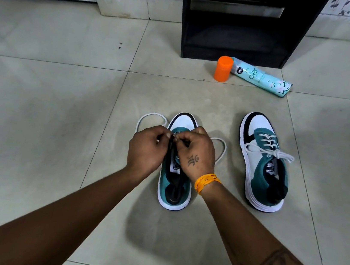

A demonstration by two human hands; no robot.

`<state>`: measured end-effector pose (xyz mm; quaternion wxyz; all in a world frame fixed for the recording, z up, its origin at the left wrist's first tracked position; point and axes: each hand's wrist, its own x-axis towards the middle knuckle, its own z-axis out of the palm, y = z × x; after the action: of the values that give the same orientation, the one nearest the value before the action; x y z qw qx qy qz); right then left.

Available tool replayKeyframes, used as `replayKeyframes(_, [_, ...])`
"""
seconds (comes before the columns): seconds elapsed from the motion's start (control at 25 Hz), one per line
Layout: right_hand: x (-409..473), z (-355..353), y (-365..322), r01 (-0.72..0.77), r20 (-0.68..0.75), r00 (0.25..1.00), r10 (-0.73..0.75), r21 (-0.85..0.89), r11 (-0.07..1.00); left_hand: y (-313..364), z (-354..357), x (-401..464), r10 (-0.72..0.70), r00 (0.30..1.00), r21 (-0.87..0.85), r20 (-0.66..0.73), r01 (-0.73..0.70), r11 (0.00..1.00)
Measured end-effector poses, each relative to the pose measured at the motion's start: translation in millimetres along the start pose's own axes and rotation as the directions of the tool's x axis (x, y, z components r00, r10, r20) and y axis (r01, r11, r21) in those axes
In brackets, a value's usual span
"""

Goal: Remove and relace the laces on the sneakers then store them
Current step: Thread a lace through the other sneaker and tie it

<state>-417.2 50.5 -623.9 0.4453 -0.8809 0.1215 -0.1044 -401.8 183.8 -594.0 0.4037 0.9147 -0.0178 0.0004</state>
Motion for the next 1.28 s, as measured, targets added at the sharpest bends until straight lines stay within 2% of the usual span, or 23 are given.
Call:
replayKeyframes(0.2, [-5, 5, 2, -0.019, -0.037, 0.999, 0.024, 0.117, 0.993, -7, -2, 7, 0.042, 0.999, -0.023, 0.024, -0.042, 0.999])
replayKeyframes(0.36, [-14, -3, -4, -0.031, -0.05, 0.998, 0.041, 0.192, 0.981, -8, -2, 11, 0.005, 0.999, -0.02, 0.052, -0.004, 1.0])
replayKeyframes(0.4, [-22, -6, -6, -0.002, -0.067, 0.998, 0.014, 0.179, 0.984, -9, -2, 11, -0.021, 0.998, -0.022, 0.052, 0.022, 1.0])
replayKeyframes(0.48, [-42, -9, -8, 0.099, -0.094, 0.991, -0.095, 0.043, 0.994, -16, -3, 10, -0.107, 0.991, -0.039, 0.077, 0.11, 0.993])
replayKeyframes(0.56, [-56, -12, -8, 0.12, -0.102, 0.987, -0.126, -0.065, 0.991, -27, -6, 8, -0.175, 0.976, 0.176, 0.128, 0.152, 0.973])
replayKeyframes(0.64, [-56, -13, -5, 0.067, -0.141, 0.987, -0.075, -0.059, 0.996, -33, -8, 6, -0.246, 0.952, 0.438, 0.18, 0.146, 0.887])
replayKeyframes(0.68, [-54, -13, -4, 0.051, -0.145, 0.988, -0.055, -0.032, 0.998, -31, -10, 5, -0.263, 0.943, 0.506, 0.204, 0.129, 0.853])
replayKeyframes(0.76, [-54, -11, -3, 0.049, -0.141, 0.989, -0.047, 0.012, 0.999, -22, -13, 5, -0.195, 0.958, 0.516, 0.211, 0.061, 0.855])
replayKeyframes(0.88, [-59, -9, -4, 0.04, -0.162, 0.986, -0.03, 0.056, 0.998, -6, -15, 7, 0.059, 0.991, 0.411, 0.123, -0.105, 0.906])
replayKeyframes(1.0, [-62, -6, -1, 0.004, -0.213, 0.977, 0.017, 0.097, 0.995, 0, -10, 4, 0.232, 0.971, 0.314, 0.062, -0.24, 0.919])
replayKeyframes(1.16, [-66, -4, 4, 0.011, -0.223, 0.975, 0.009, 0.087, 0.996, -22, -11, 6, 0.241, 0.959, 0.36, 0.15, -0.28, 0.89])
replayKeyframes(1.28, [-63, -6, 6, 0.021, -0.205, 0.979, -0.006, 0.071, 0.997, -30, -14, 7, 0.269, 0.949, 0.241, 0.162, -0.303, 0.922])
